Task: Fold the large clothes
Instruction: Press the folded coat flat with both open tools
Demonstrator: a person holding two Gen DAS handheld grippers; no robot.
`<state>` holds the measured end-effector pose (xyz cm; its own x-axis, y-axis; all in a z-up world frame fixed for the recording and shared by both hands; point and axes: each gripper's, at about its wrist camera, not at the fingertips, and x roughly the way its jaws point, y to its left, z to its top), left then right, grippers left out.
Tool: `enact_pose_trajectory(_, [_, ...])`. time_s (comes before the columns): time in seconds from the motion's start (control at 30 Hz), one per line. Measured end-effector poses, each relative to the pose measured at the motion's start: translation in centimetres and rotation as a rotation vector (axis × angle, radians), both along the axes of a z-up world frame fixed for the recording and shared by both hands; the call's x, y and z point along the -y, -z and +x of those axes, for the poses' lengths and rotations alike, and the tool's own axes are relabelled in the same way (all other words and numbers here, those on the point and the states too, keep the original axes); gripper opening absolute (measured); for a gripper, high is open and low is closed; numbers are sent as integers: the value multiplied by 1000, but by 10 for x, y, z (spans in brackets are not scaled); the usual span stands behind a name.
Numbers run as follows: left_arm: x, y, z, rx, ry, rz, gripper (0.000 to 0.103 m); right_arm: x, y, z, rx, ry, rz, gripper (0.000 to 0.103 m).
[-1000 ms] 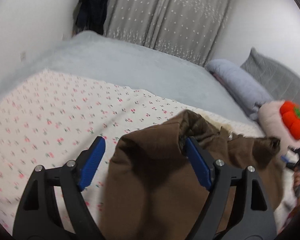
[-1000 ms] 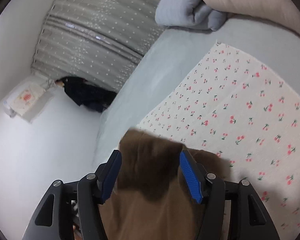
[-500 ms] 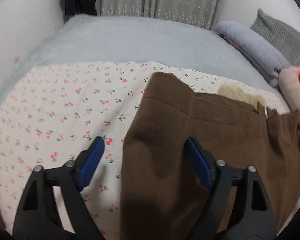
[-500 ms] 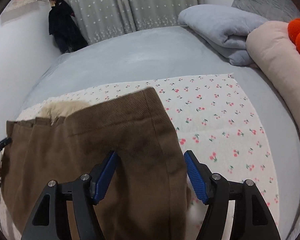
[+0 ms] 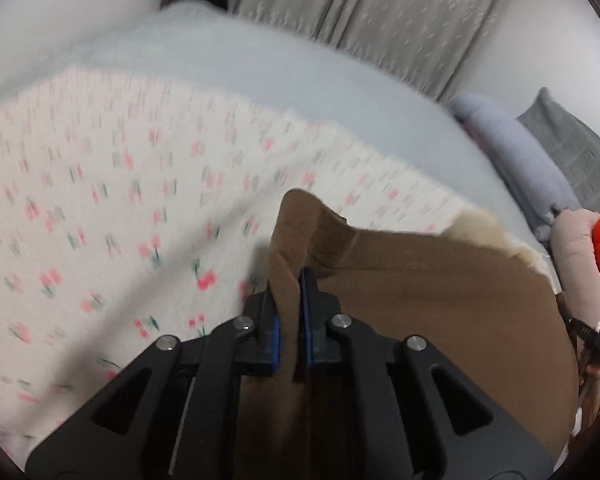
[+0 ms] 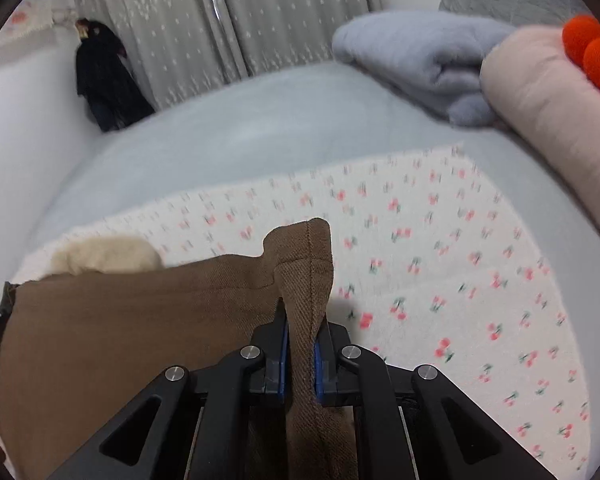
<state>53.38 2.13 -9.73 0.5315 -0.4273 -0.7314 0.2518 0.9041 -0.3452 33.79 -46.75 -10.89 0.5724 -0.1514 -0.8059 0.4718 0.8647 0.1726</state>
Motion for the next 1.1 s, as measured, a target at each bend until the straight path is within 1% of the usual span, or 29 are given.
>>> enact_pose_trajectory(0.03, [-4, 8, 2, -21, -14, -30, 17, -2, 7, 1, -17, 0, -4, 13])
enact_pose_trajectory(0.07, [-11, 9, 5, -30, -29, -69, 20, -2, 12, 2, -30, 8, -6, 15])
enact_pose_trajectory(0.1, [-16, 8, 6, -42, -44, -83, 24, -2, 12, 1, -30, 13, -4, 17])
enact_pose_trajectory(0.13, [-19, 7, 6, -61, -52, -75, 25, -1, 8, -1, -27, 17, -4, 17])
enact_pose_trajectory(0.17, [-24, 3, 4, -61, -81, -53, 26, -1, 4, -4, -22, 17, -5, 19])
enact_pose_trajectory(0.2, [-28, -1, 1, -63, -102, -39, 32, -2, -1, -6, -19, 19, -3, 23])
enact_pose_trajectory(0.23, [-32, -5, -1, -69, -122, -27, 36, -1, -6, -9, -15, 24, -3, 25])
enact_pose_trajectory(0.27, [-36, -13, -5, -65, -141, -14, 43, 0, -13, -14, -7, 29, -6, 30])
enact_pose_trajectory(0.3, [-40, -20, -10, -51, -147, -6, 48, -2, -22, -21, 9, 29, -10, 33])
enact_pose_trajectory(0.33, [-44, -30, -16, -22, -148, 5, 49, -3, -31, -26, 29, 23, -17, 35])
enact_pose_trajectory(0.4, [-47, -53, -29, 41, -144, 40, 53, -10, -50, -37, 65, 21, -62, 46])
enact_pose_trajectory(0.43, [-43, -61, -35, 64, -128, 53, 56, -18, -61, -42, 87, 12, -99, 48])
enact_pose_trajectory(0.47, [-40, -72, -46, 94, -103, 64, 63, -26, -70, -45, 105, -2, -133, 54])
enact_pose_trajectory(0.5, [-28, -85, -59, 136, -60, 73, 71, -40, -80, -46, 119, -27, -178, 60])
enact_pose_trajectory(0.53, [-19, -91, -68, 158, -24, 70, 75, -50, -85, -44, 126, -44, -204, 63])
enact_pose_trajectory(0.57, [-3, -99, -83, 193, 37, 54, 80, -61, -88, -40, 131, -65, -222, 64])
enact_pose_trajectory(0.63, [20, -103, -96, 219, 102, 57, 82, -79, -87, -27, 117, -108, -226, 65])
enact_pose_trajectory(0.67, [34, -99, -101, 221, 138, 73, 82, -83, -83, -21, 101, -114, -230, 65])
enact_pose_trajectory(0.7, [42, -96, -100, 216, 152, 91, 82, -85, -77, -16, 84, -116, -232, 65])
enact_pose_trajectory(0.77, [50, -82, -97, 188, 158, 121, 82, -77, -61, -12, 56, -91, -202, 65])
enact_pose_trajectory(0.87, [39, -50, -83, 100, 100, 133, 82, -44, -28, -17, -2, 7, -109, 65])
enact_pose_trajectory(0.9, [29, -39, -78, 75, 85, 109, 82, -26, -14, -23, 6, 43, -21, 65])
enact_pose_trajectory(0.93, [21, -33, -76, 67, 80, 71, 82, -14, -6, -28, 25, 70, 52, 65])
enact_pose_trajectory(0.97, [11, -28, -72, 49, 58, 30, 82, 0, 3, -34, 48, 116, 124, 69])
enact_pose_trajectory(1.0, [7, -25, -70, 29, 41, 9, 82, 9, 10, -38, 59, 155, 167, 77])
enact_pose_trajectory(1.07, [3, -20, -65, 0, 17, -11, 83, 17, 16, -43, 77, 184, 226, 78])
enact_pose_trajectory(1.1, [4, -21, -65, -3, 9, -8, 82, 16, 13, -44, 78, 187, 219, 78])
